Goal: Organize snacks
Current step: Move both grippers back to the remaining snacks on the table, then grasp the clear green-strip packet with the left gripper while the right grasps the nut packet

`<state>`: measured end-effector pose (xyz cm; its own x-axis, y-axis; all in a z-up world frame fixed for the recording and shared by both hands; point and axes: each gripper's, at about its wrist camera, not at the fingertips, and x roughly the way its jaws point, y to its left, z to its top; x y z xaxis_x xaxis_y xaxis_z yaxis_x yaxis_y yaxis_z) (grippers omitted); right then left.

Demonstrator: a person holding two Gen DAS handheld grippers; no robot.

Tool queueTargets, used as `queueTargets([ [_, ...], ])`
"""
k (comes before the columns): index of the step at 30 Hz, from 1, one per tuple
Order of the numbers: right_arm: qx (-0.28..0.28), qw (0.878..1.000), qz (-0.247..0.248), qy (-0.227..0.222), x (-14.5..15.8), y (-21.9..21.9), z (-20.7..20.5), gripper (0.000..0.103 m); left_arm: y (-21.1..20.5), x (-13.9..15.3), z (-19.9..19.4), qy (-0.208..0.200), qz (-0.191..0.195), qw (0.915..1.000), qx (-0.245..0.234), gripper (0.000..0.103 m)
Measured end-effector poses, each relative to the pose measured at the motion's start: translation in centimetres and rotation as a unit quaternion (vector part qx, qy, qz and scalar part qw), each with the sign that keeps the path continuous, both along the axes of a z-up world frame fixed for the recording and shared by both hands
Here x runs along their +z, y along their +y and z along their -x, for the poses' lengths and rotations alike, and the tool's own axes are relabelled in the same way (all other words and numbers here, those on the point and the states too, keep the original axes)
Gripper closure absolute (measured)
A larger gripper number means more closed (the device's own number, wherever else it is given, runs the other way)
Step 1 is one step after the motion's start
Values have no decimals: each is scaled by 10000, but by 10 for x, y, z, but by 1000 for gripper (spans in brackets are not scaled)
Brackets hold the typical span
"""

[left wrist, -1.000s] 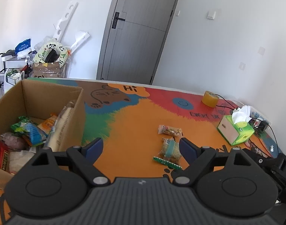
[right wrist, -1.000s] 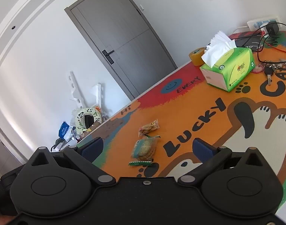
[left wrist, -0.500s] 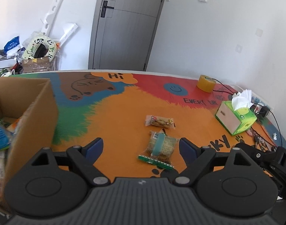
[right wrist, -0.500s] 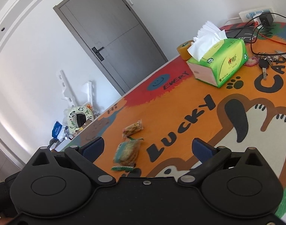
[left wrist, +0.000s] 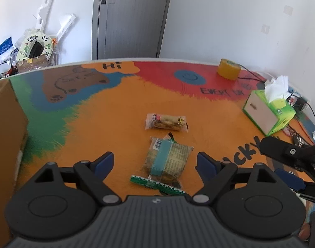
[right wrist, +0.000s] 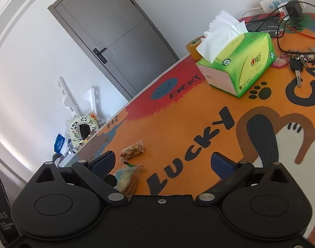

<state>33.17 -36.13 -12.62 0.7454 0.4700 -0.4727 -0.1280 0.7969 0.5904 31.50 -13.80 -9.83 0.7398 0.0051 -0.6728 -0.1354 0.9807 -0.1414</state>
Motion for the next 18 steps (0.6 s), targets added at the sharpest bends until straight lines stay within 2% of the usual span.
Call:
queueTargets([
  [8,72,9999,76,93,-10,5,-12,3,-3,-13,-14,100,-28,9999,3,19],
  [10,92,9999,84,94,-10,7,-14,3,-4,-15,-15,109,-88,9999,-27,27],
  [11,105,9999,88,96,-10,8,-15,4,-4,-16,-15,117,-102,9999,-44,37],
  [12,128,9998,96,86,-9,10,-16,4,-2,-17,-15,133,-47,9999,-56,53],
  [13,151,9998,106,65,-8,11,-17,4,0,-17,-15,152,-31,9999,-27,56],
  [18,295,9995,127,30,-5,20,-23,6,12,-14,-9,38,-13,9999,128,57],
])
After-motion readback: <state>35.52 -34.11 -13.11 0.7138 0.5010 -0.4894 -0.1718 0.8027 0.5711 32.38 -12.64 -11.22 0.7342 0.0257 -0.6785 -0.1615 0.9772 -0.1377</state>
